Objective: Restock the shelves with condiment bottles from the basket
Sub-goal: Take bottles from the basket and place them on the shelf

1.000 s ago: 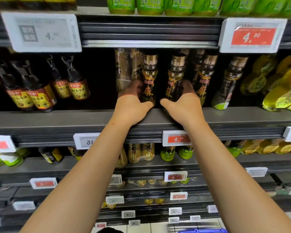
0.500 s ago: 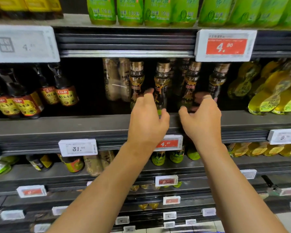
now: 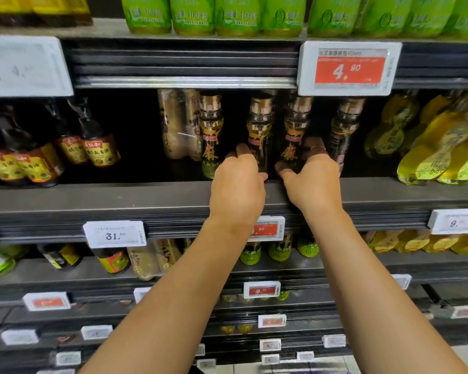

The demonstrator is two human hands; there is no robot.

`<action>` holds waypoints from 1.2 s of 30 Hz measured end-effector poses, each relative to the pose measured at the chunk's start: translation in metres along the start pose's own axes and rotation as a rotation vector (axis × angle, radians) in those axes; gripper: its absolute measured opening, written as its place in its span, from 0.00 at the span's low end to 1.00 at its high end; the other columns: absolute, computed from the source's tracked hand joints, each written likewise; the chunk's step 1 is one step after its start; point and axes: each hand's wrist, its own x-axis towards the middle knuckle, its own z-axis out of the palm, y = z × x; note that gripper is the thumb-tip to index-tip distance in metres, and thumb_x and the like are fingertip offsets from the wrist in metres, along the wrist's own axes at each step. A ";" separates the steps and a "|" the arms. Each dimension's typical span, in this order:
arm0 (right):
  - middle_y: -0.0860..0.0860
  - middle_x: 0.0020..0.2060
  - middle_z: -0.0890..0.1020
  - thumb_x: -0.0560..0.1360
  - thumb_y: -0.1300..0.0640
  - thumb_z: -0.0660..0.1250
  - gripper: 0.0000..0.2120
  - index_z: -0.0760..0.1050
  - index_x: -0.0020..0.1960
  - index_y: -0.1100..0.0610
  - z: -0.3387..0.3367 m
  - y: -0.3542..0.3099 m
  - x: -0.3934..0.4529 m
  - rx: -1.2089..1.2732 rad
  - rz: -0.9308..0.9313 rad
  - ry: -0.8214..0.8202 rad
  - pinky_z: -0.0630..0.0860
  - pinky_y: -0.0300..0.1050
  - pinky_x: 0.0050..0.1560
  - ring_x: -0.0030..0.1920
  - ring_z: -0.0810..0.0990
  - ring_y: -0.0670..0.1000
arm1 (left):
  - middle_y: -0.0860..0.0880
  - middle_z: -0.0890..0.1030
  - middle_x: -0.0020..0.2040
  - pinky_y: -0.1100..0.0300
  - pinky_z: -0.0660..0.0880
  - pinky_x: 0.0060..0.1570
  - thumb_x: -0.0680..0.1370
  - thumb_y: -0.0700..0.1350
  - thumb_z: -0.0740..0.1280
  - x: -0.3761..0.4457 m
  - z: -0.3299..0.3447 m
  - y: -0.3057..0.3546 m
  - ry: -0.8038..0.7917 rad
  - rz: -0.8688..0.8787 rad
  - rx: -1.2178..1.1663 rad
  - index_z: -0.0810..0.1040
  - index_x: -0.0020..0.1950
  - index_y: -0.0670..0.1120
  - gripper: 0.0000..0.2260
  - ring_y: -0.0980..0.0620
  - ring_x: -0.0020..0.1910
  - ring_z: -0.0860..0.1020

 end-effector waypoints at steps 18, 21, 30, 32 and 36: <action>0.50 0.59 0.82 0.68 0.39 0.77 0.36 0.70 0.71 0.51 -0.007 0.003 0.001 0.065 -0.062 -0.123 0.76 0.44 0.55 0.60 0.79 0.53 | 0.43 0.80 0.53 0.62 0.68 0.44 0.73 0.59 0.74 0.020 -0.056 -0.057 0.046 -0.241 -0.007 0.78 0.59 0.44 0.23 0.47 0.49 0.75; 0.51 0.61 0.82 0.69 0.40 0.77 0.38 0.68 0.74 0.51 -0.006 0.002 0.001 0.069 -0.045 -0.132 0.79 0.49 0.59 0.60 0.80 0.55 | 0.44 0.78 0.63 0.60 0.68 0.48 0.74 0.55 0.74 0.032 -0.055 -0.069 -0.177 -0.220 -0.095 0.71 0.70 0.47 0.28 0.47 0.53 0.75; 0.51 0.60 0.81 0.71 0.42 0.77 0.36 0.68 0.75 0.50 -0.004 0.003 0.002 0.087 -0.015 -0.127 0.80 0.50 0.57 0.56 0.81 0.56 | 0.46 0.80 0.65 0.56 0.73 0.62 0.77 0.51 0.73 0.037 -0.031 -0.073 -0.214 -0.166 -0.239 0.72 0.72 0.48 0.25 0.46 0.64 0.78; 0.52 0.60 0.81 0.71 0.43 0.77 0.36 0.68 0.74 0.50 -0.003 0.003 0.002 0.088 -0.013 -0.120 0.79 0.47 0.55 0.57 0.80 0.56 | 0.47 0.80 0.65 0.60 0.71 0.59 0.76 0.51 0.73 0.035 -0.027 -0.071 -0.220 -0.155 -0.278 0.72 0.72 0.48 0.26 0.47 0.64 0.78; 0.52 0.59 0.81 0.71 0.44 0.77 0.35 0.69 0.74 0.50 -0.001 0.003 0.003 0.097 -0.009 -0.103 0.74 0.42 0.49 0.55 0.80 0.55 | 0.48 0.80 0.65 0.59 0.73 0.61 0.76 0.52 0.73 0.034 -0.021 -0.065 -0.240 -0.114 -0.287 0.72 0.71 0.50 0.25 0.48 0.63 0.78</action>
